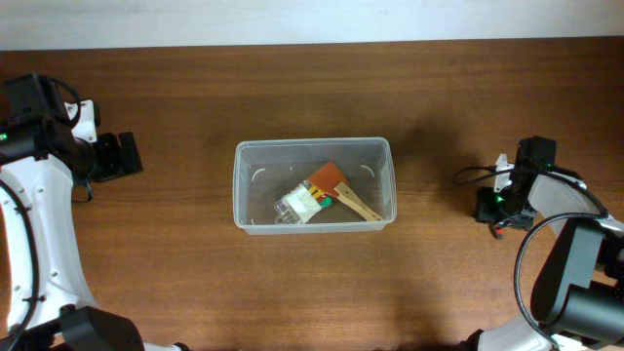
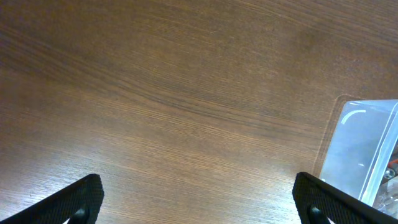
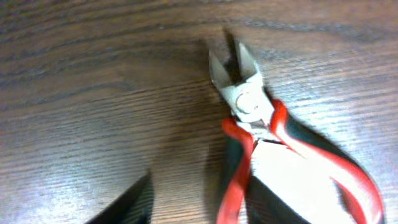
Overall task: Pack container
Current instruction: 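Move the right gripper down to the red wire cutters and grasp them, then carry the wire cutters over the container and release them inside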
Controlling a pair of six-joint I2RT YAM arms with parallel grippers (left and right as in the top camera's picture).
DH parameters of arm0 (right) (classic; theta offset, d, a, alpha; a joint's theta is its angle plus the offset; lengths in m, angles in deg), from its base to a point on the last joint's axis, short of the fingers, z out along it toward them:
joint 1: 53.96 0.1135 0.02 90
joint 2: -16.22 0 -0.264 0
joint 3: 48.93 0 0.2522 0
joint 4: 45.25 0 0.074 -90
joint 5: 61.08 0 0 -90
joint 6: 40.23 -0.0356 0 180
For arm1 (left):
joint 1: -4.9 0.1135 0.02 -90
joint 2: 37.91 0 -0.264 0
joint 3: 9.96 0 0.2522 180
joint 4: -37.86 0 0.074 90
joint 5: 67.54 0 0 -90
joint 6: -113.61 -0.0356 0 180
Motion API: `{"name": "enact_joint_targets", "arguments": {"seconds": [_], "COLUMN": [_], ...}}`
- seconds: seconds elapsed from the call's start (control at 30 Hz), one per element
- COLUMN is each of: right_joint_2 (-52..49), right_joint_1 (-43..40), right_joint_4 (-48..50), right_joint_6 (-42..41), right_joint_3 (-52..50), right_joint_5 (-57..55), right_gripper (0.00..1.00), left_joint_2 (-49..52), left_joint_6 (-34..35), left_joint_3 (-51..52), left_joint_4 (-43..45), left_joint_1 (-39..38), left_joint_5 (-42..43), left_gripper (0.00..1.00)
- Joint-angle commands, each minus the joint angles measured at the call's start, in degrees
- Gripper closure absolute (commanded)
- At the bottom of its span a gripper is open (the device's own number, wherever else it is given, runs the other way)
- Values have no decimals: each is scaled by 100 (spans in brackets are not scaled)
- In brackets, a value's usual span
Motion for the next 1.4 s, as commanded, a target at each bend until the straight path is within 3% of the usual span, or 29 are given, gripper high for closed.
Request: {"name": "enact_joint_targets", "arguments": {"seconds": [0.0,0.1,0.37,0.53,0.93,1.1,1.37], "right_joint_2": [-306,-306,-306,-306,-214,321,940], "right_joint_1": [20,20,20,20,61,485,2044], "right_joint_4": [2,11,74,114,-116,-863,-2240], "right_joint_6": [7,7,-149,-146,-136,52,1491], "right_joint_3": [-136,-136,-136,-136,155,1248,3888], "right_joint_5": [181,184,184,295,850,894,938], "right_gripper": [64,76,85,95,96,96,96], "left_joint_2": [9,9,9,9,9,9,9], "left_joint_6": [-50,-50,-50,-50,-50,-50,-52], "left_joint_3": [-9,-9,-9,-9,-9,-9,-9], "left_joint_4": [-4,-2,-4,-4,-48,-48,-46], "left_joint_1": [-24,-24,-24,-24,-24,-24,-24], "left_joint_5": [-17,-17,-20,-20,-20,-22,-22], "left_gripper": [1,1,1,1,1,1,1]}}
